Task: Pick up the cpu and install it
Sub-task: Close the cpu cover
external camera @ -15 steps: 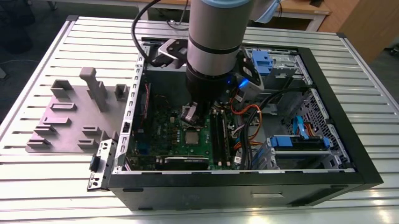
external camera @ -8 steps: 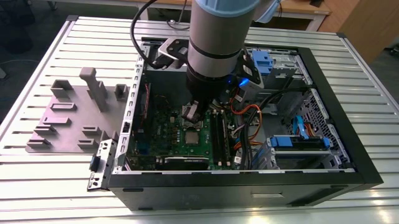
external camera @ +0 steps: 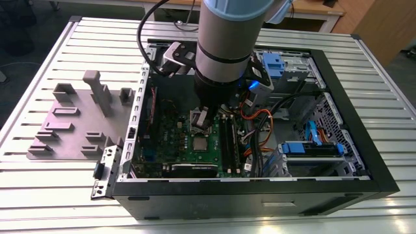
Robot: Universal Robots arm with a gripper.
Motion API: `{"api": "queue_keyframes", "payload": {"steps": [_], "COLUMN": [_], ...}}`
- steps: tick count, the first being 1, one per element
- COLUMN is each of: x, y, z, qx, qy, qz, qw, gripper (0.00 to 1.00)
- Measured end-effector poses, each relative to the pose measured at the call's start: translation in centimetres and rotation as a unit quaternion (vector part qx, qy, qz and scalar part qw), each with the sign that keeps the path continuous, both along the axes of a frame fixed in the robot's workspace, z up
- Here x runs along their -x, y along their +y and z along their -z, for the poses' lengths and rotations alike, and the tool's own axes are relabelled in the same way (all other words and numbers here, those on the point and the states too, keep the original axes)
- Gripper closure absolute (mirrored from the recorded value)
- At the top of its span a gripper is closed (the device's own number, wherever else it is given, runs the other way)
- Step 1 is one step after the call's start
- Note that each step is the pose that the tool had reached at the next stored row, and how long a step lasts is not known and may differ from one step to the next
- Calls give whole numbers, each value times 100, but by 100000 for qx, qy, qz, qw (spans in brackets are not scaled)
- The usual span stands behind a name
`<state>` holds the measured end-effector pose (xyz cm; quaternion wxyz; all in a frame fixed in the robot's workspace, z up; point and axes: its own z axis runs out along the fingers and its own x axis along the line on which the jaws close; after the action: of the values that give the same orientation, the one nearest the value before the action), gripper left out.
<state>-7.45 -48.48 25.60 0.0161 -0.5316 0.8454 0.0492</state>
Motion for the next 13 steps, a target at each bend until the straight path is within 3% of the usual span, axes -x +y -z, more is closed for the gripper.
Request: {"api": "queue_keyframes", "payload": {"steps": [13], "x": [-2], "y": [0], "z": [1], "qx": [-30], "qy": [11], "qz": [-44], "qw": [100000], "gripper": [89]}}
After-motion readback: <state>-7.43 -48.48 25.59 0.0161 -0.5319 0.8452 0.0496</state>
